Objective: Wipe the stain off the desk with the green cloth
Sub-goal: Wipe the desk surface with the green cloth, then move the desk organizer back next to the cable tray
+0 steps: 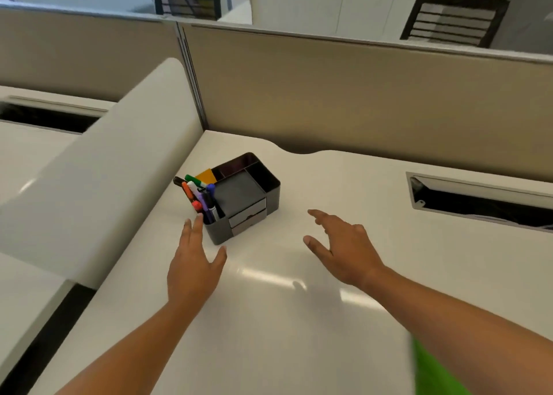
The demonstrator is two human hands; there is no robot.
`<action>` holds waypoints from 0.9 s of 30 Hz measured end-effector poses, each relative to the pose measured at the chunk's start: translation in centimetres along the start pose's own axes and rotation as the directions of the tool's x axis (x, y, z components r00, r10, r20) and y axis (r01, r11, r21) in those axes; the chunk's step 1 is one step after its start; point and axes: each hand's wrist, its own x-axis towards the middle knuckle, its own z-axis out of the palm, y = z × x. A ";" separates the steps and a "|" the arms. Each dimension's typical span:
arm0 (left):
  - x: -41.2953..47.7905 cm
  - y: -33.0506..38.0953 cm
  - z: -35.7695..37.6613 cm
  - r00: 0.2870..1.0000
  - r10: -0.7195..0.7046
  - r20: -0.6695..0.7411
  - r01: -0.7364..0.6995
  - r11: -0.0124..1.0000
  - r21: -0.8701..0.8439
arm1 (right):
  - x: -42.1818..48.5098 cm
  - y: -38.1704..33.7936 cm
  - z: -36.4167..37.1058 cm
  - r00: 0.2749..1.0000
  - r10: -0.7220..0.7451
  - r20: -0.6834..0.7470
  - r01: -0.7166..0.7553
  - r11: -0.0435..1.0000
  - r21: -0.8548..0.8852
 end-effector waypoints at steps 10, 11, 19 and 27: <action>4.5 -0.5 0.5 0.998 0.038 -0.042 -0.028 0.976 0.218 | 14.3 -1.6 2.1 0.982 -0.184 0.037 0.187 0.939 -0.288; 4.8 -0.2 0.5 0.997 0.055 -0.050 -0.042 0.973 0.228 | 14.9 -1.4 2.5 0.981 -0.187 0.050 0.193 0.933 -0.302; 5.8 0.0 0.1 0.997 0.077 -0.030 -0.067 0.968 0.241 | 17.2 -0.5 3.9 0.957 -0.283 0.062 0.287 0.895 -0.342; 8.3 6.6 1.8 0.968 0.243 0.058 -0.250 0.951 0.185 | 12.7 5.4 -1.6 0.968 -0.250 -0.031 0.214 0.881 -0.422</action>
